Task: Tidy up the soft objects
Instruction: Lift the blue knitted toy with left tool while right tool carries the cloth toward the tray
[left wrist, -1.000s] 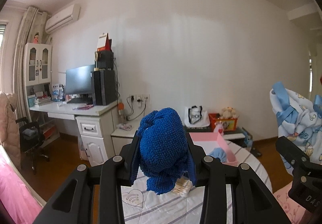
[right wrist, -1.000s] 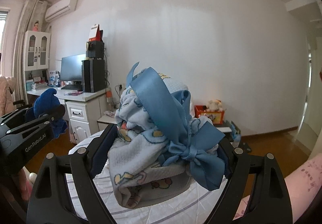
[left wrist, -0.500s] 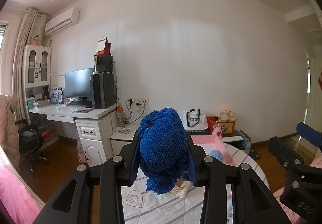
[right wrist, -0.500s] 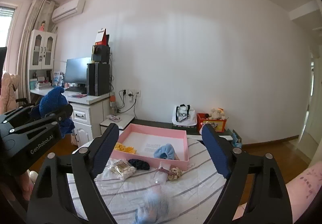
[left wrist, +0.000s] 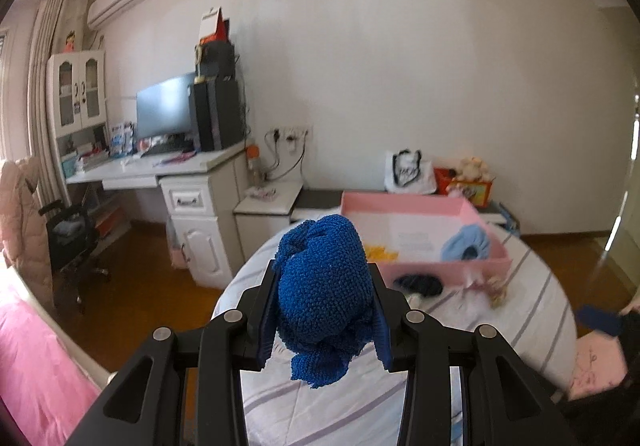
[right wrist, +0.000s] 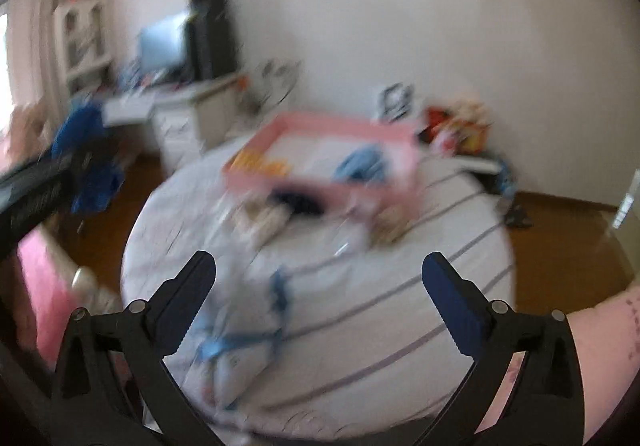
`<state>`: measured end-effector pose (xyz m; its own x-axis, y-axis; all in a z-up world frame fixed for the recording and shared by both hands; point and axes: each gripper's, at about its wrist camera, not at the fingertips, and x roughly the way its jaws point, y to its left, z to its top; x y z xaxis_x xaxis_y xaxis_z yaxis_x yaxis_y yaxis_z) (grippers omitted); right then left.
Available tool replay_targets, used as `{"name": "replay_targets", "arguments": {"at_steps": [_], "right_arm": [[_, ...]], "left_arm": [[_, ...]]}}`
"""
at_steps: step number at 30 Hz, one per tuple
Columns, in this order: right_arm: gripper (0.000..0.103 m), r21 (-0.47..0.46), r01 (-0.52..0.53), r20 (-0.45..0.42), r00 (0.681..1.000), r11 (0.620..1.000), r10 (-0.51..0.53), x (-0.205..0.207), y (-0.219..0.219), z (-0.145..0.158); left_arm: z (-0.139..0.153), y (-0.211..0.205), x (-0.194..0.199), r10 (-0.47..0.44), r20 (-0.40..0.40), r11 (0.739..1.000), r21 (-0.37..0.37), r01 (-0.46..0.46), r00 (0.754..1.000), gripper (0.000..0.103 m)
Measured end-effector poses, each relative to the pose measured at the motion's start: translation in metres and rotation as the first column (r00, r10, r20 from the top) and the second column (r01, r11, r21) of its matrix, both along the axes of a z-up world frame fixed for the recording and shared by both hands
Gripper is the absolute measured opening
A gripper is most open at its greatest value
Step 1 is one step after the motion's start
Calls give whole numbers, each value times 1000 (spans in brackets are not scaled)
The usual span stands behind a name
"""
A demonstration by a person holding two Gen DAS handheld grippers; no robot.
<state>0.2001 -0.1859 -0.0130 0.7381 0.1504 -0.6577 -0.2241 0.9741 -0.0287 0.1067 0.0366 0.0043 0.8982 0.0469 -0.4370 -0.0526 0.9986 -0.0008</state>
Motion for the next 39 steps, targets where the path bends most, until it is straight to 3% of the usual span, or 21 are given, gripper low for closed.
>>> {"name": "replay_targets", "arguments": {"at_steps": [6,8,10,11,15,18,22,28,39], "right_arm": [[102,-46,-79,-206,976,996,68,24,37,-63],[85,0,-98,-278,956,995,95,33,41,-81],[55,123,-134,-334,927,983,168,34,40,-91],[52,139,-124,-342,925,982,166,34,39,-90],[51,-2,-81,-205,976,997,79,22,36,-65],[51,45,-66,-150,986,997,72,16,21,-40],[51,27,-8,-48,999,1000,10,5,9,-14],[51,62,55,65,996,997,-59,-10,-8,19],[52,105,101,242,962,989,-124,-37,-22,69]], "left_arm": [[-4,-10,26,35,-64,999,25,-34,997,37],[-8,-9,37,38,-79,999,23,-36,996,37],[-9,-9,43,38,-88,999,26,-36,995,37],[-10,-8,44,39,-91,999,28,-37,995,37],[-12,-9,45,20,-87,1000,22,-18,996,37],[-10,-11,41,-1,-84,1000,25,3,996,37],[-5,-21,41,-35,-72,999,36,38,997,37],[7,-31,35,-83,-48,996,26,84,995,37],[42,-26,-4,-107,88,994,4,107,990,37]]}}
